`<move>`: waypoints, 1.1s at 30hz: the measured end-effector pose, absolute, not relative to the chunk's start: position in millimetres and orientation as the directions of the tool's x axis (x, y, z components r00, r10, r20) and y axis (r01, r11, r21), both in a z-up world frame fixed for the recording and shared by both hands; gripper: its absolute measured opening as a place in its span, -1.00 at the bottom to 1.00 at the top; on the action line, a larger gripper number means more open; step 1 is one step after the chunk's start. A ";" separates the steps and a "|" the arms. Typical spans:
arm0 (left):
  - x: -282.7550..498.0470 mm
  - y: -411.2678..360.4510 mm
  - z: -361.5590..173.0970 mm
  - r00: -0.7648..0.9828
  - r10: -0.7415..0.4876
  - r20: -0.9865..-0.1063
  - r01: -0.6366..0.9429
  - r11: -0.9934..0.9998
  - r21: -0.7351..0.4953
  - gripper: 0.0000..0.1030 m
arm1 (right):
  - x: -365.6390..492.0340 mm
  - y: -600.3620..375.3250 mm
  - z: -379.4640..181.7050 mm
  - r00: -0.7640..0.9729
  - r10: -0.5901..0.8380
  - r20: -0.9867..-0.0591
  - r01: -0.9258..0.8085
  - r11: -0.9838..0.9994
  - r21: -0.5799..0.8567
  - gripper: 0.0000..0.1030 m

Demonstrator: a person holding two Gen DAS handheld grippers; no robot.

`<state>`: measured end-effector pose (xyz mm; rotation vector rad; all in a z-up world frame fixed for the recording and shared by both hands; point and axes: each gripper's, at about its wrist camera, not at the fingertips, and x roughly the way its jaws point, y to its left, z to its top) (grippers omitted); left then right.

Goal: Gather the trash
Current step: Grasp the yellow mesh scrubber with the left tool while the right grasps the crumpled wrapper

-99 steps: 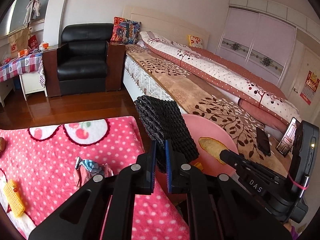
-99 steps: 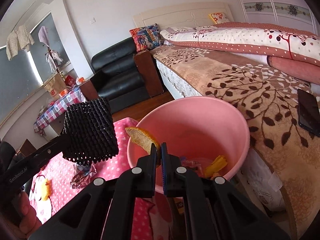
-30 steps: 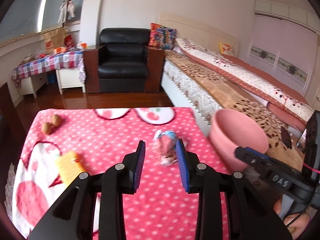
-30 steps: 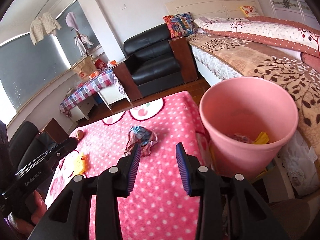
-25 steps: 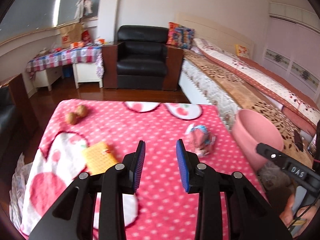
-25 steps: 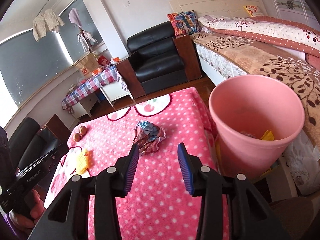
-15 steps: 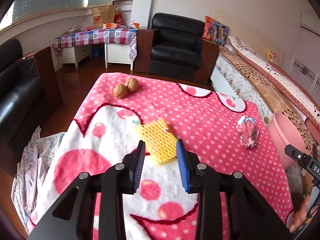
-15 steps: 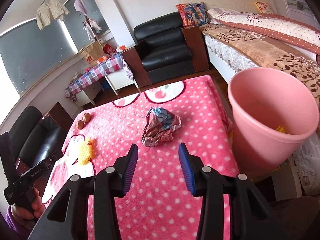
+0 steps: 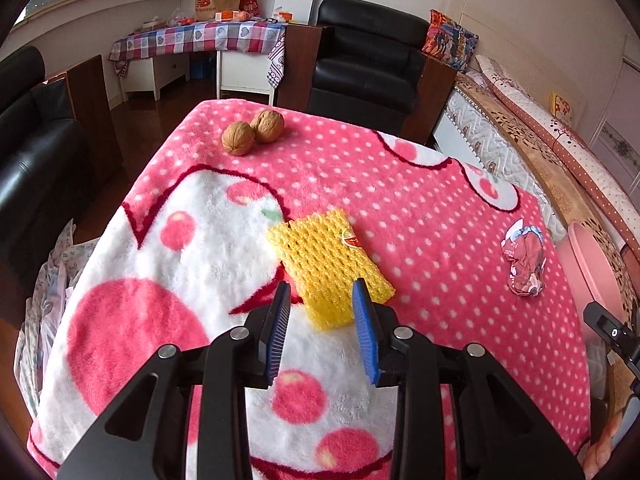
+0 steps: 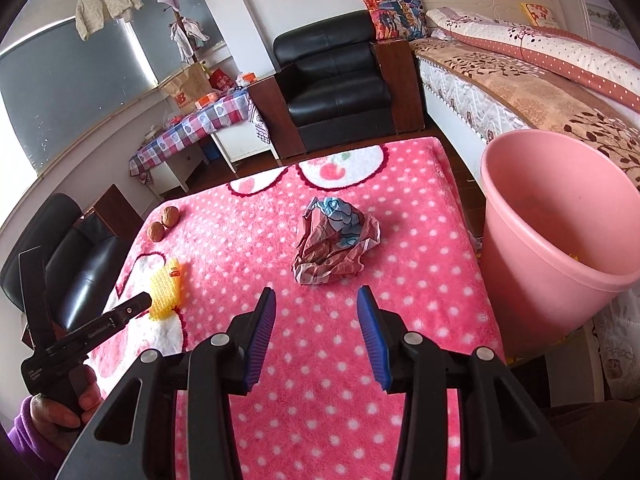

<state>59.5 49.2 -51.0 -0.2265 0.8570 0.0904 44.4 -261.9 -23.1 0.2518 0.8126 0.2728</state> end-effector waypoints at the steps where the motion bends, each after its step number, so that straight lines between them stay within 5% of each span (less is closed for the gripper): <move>1: 62.0 48.5 -53.3 0.645 -0.004 -0.764 -0.176 0.972 -0.153 -0.38 | 45.2 -261.8 -24.1 0.655 0.334 -0.678 -0.142 0.935 0.324 -0.19; 9: 73.0 42.8 -62.1 0.621 0.000 -0.784 -0.178 0.974 -0.141 -0.39 | 56.0 -255.3 -28.9 0.647 0.328 -0.688 -0.145 0.939 0.312 -0.19; 12: 73.5 37.1 -61.8 0.629 -0.003 -0.777 -0.157 0.979 -0.130 -0.71 | 60.9 -251.3 -28.9 0.648 0.326 -0.688 -0.150 0.941 0.305 -0.18; 15: 73.0 35.3 -59.5 0.643 -0.009 -0.766 -0.144 0.981 -0.132 -0.82 | 67.3 -245.6 -28.2 0.648 0.324 -0.690 -0.157 0.942 0.295 -0.18; 33: 59.6 30.8 -36.8 0.707 -0.117 -0.697 -0.056 0.974 -0.220 -0.83 | 113.1 -209.4 -50.1 0.647 0.146 -0.749 -0.100 0.989 0.107 0.05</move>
